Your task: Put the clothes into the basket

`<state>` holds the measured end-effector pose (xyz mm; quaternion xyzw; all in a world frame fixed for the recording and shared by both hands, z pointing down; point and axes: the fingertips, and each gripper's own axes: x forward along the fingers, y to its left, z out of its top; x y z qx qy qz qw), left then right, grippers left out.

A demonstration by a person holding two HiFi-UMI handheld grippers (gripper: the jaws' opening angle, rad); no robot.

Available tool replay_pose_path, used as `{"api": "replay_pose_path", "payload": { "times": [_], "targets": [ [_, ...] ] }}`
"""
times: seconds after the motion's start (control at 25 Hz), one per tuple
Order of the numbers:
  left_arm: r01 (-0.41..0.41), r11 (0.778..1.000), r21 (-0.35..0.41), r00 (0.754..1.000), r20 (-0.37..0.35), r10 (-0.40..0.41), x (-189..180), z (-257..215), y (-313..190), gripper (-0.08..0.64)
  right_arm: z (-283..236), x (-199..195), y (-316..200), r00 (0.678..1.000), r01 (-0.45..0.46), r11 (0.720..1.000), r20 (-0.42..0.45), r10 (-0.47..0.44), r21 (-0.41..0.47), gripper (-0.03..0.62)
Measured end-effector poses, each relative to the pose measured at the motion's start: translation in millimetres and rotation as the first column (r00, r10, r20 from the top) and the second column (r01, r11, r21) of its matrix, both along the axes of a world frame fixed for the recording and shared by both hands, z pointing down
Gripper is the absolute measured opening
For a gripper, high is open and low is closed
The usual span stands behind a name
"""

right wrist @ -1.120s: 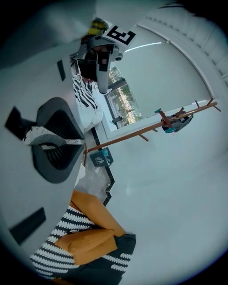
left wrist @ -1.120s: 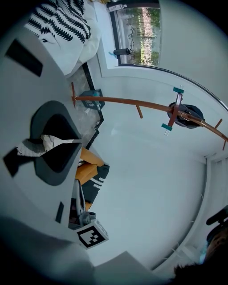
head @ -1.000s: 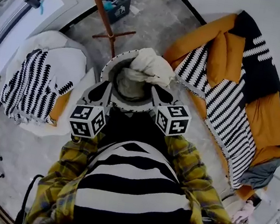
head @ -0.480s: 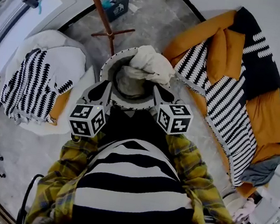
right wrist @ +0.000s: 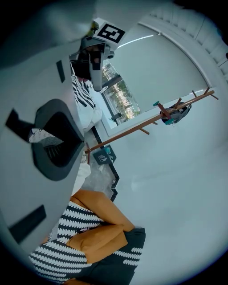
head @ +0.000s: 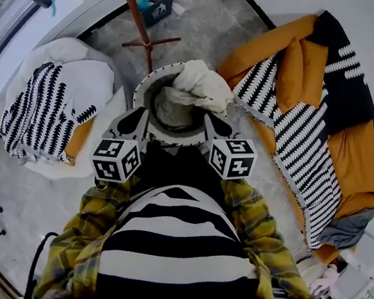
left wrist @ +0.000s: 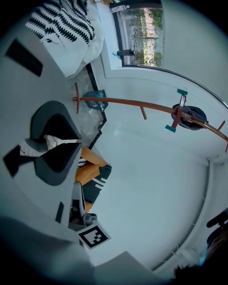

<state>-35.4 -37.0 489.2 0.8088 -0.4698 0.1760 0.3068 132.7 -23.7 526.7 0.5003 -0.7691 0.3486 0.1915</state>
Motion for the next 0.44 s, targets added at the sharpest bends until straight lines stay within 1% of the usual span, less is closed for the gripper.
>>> {"api": "replay_pose_path", "payload": {
  "times": [0.44],
  "targets": [
    [0.014, 1.000, -0.010, 1.000, -0.007, -0.014, -4.0, 1.9, -0.5, 0.035, 2.8, -3.1, 0.4, 1.000, 0.015, 1.000, -0.014, -0.016, -0.017, 0.026]
  ]
}}
